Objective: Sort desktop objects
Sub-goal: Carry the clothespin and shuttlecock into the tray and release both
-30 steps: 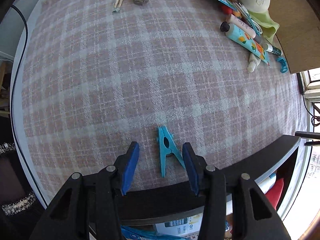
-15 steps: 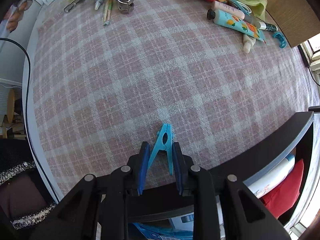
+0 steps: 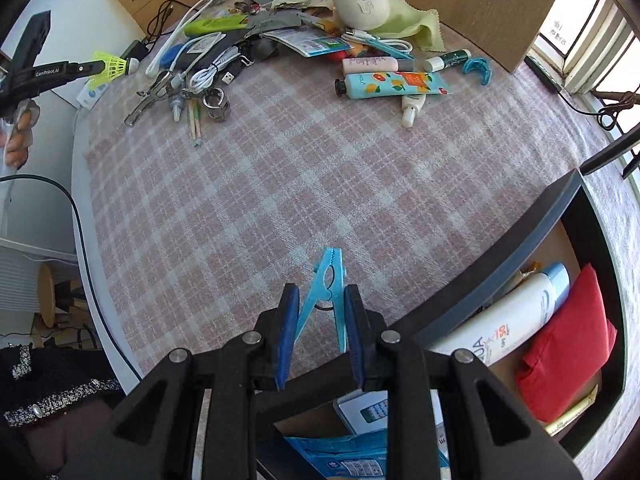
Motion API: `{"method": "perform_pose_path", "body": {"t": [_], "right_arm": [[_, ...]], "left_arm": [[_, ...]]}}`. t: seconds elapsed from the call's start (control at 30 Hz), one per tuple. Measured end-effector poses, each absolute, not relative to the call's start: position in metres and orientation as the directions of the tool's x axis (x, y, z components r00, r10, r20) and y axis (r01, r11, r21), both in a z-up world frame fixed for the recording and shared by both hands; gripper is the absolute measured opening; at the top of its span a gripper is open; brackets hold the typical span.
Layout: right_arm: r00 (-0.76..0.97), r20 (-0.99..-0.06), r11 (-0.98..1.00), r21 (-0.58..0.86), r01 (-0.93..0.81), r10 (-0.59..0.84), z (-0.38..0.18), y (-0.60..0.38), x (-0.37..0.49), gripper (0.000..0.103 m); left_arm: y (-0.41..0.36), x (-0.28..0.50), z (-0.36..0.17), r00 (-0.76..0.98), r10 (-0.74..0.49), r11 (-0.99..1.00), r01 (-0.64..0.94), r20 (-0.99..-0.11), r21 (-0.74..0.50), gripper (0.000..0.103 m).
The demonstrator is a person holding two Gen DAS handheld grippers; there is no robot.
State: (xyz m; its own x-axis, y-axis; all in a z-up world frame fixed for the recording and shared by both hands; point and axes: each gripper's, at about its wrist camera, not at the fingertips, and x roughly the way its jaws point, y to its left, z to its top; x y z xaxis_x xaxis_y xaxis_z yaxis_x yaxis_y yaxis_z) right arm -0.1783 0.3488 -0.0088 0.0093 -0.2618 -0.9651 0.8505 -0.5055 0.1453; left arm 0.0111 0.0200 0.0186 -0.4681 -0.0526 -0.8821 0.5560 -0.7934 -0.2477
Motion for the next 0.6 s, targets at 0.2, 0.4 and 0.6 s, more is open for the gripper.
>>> {"method": "perform_pose_path", "body": {"t": [0.2,0.4,0.6], "right_arm": [[-0.065,-0.953,-0.62,0.139,0.772,-0.296,0.011,0.41,-0.179,0.023],[-0.146,-0.952,-0.744,0.11,0.659,-0.27,0.019,0.49,-0.184,0.023],[-0.195,-0.958,-0.849,0.079,0.522,-0.209,0.013,0.575,-0.177,0.023]], "left_arm": [[0.094,-0.028,0.045,-0.523,0.034,-0.876,0.394,-0.851,-0.278,0.001],[0.198,-0.077,0.052,-0.532,0.2,-0.924,0.176,-0.823,-0.339,0.001],[0.316,-0.115,0.042,-0.45,0.383,-0.914,-0.056,-0.807,-0.402,0.001]]}}
